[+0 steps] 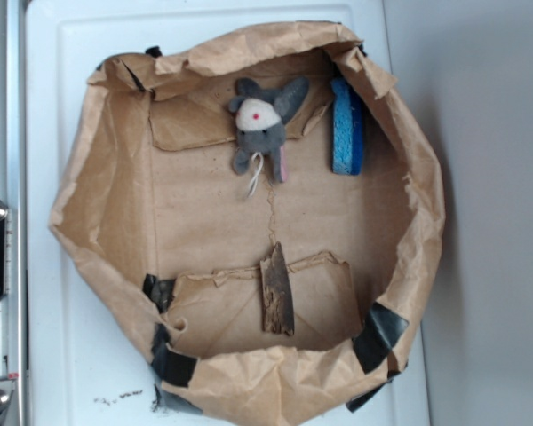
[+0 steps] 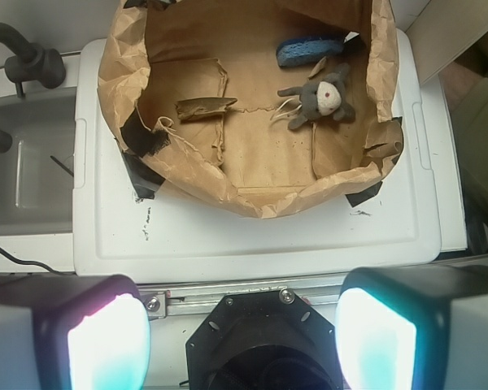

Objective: Grab the wood chip.

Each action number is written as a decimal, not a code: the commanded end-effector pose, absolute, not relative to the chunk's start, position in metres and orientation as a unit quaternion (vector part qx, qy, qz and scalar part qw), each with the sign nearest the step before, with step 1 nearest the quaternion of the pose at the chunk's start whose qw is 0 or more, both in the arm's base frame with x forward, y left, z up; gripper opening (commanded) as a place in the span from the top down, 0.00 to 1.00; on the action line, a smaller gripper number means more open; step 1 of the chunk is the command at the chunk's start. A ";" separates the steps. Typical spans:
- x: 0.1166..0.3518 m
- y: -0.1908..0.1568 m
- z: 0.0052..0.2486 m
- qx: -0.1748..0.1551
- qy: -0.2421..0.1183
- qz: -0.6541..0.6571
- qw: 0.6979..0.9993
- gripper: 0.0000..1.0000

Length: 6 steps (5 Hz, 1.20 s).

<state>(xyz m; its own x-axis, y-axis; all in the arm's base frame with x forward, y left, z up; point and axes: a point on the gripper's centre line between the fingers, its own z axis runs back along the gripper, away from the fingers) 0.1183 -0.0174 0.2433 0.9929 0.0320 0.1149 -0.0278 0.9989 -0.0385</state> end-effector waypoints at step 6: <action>0.243 -0.028 0.219 -0.073 -0.025 -0.149 0.986 0.00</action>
<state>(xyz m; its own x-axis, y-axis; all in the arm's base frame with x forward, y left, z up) 0.2403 -0.0212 0.2040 0.9602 -0.2792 0.0088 0.2770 0.9477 -0.1587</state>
